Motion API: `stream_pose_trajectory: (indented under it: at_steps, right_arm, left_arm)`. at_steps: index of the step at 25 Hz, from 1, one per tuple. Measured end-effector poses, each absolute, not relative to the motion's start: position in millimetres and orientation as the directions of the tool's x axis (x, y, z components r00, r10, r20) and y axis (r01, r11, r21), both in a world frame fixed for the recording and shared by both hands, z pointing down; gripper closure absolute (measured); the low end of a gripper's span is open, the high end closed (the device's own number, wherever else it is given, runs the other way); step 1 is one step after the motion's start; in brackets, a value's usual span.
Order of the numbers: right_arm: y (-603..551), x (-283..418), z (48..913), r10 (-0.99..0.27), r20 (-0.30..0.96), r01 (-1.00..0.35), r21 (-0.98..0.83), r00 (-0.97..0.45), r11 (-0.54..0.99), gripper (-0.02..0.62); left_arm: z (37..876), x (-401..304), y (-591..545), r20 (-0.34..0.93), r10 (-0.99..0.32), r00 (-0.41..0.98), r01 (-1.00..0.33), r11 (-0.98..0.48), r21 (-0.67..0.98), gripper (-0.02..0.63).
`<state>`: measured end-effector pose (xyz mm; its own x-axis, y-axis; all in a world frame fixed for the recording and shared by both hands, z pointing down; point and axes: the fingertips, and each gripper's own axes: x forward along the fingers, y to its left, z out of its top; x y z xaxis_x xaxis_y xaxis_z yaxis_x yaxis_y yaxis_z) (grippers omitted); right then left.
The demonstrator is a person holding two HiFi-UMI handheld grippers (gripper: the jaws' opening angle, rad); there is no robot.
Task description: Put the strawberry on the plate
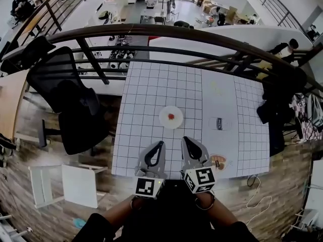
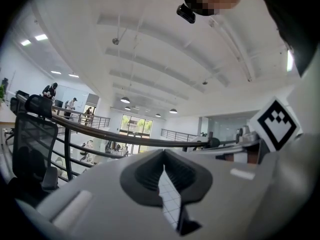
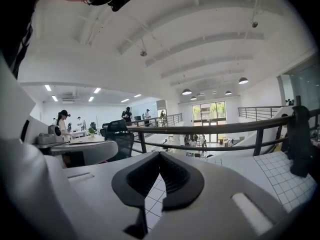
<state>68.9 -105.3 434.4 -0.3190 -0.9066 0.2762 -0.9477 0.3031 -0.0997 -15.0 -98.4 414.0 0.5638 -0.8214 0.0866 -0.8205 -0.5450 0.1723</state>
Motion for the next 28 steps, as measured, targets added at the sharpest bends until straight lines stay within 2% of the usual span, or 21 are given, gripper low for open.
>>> stream_pose_trajectory:
  at_steps: [10,28]
  right_arm:
    - [-78.5,63.7,401.3,-0.934,0.192,-0.953,-0.095,-0.302,0.288,0.597]
    - [-70.9,55.8,406.9,-0.946,0.209,-0.968,-0.041,-0.249,0.246,0.598]
  left_arm:
    - [404.5,-14.0,-83.4,0.074,-0.809,0.583,-0.810,-0.571,0.135,0.595]
    - [406.9,-24.4,-77.9,0.075,-0.800,0.595,-0.800,-0.582,0.146,0.595]
